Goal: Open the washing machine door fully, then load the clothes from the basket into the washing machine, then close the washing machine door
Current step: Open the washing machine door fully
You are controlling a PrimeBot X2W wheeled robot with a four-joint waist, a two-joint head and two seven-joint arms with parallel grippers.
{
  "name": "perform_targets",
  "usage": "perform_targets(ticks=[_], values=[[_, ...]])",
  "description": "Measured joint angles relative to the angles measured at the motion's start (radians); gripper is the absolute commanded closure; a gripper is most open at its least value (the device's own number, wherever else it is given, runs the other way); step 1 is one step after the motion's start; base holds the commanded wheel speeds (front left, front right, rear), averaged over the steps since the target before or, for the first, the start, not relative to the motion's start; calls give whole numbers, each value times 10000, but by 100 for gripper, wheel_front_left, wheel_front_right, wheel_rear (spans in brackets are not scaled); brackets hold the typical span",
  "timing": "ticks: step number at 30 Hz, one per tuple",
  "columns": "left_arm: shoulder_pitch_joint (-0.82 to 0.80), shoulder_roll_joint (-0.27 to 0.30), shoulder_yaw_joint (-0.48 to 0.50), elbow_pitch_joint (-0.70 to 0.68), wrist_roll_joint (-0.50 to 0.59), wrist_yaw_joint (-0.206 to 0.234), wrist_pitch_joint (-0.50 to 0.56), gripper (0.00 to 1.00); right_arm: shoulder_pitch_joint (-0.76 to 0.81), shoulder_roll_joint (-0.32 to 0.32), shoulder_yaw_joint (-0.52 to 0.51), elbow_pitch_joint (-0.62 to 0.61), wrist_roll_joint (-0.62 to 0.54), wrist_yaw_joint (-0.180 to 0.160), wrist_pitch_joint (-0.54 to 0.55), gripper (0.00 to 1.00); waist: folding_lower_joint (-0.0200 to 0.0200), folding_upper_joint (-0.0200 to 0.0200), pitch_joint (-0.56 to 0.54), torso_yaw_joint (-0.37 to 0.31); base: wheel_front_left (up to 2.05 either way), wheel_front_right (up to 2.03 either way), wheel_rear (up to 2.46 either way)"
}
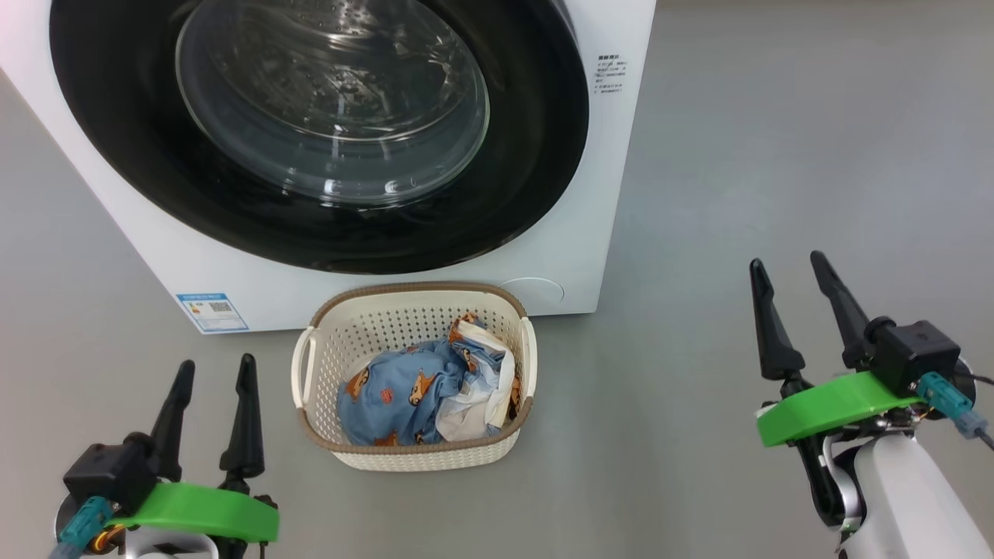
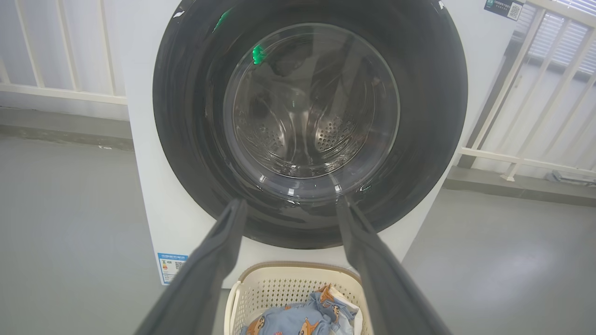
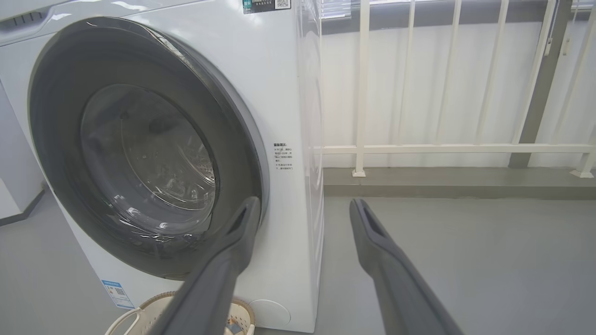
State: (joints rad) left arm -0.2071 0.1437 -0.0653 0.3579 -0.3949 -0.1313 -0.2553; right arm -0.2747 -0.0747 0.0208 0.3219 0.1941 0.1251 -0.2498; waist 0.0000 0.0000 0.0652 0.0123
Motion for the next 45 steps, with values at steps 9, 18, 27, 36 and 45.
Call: perform_targets(ticks=[9, 18, 27, 36, 45], values=[[-89, 159, -73, -136, -196, 0, 0, 0, -802, -328, -351, 299, 564, 0, -29, 62, 0, 0, 401, 62, 0, 0, 0], [-411, 360, -224, -362, -539, 0, 0, 0, -1567, -347, -1041, 215, 1081, 0, -42, 100, 0, 0, 1039, 252, 0, 0, 0], [-685, 581, -274, -558, -642, 0, 0, 0, -2781, -667, -957, 1264, 3848, 0, -10, 100, 0, 0, 1608, 451, 0, 0, 0], [-822, 614, -272, -650, -709, 0, 0, 0, -3993, -1394, -347, 1919, 6098, 0, 213, 100, 0, 0, 2074, 574, 0, 0, 0], [-1050, 621, -276, -769, -754, 0, 0, 0, -4975, -1810, 163, 2378, 7703, 0, 744, 100, 0, 0, 2422, 650, 0, 0, 0]])
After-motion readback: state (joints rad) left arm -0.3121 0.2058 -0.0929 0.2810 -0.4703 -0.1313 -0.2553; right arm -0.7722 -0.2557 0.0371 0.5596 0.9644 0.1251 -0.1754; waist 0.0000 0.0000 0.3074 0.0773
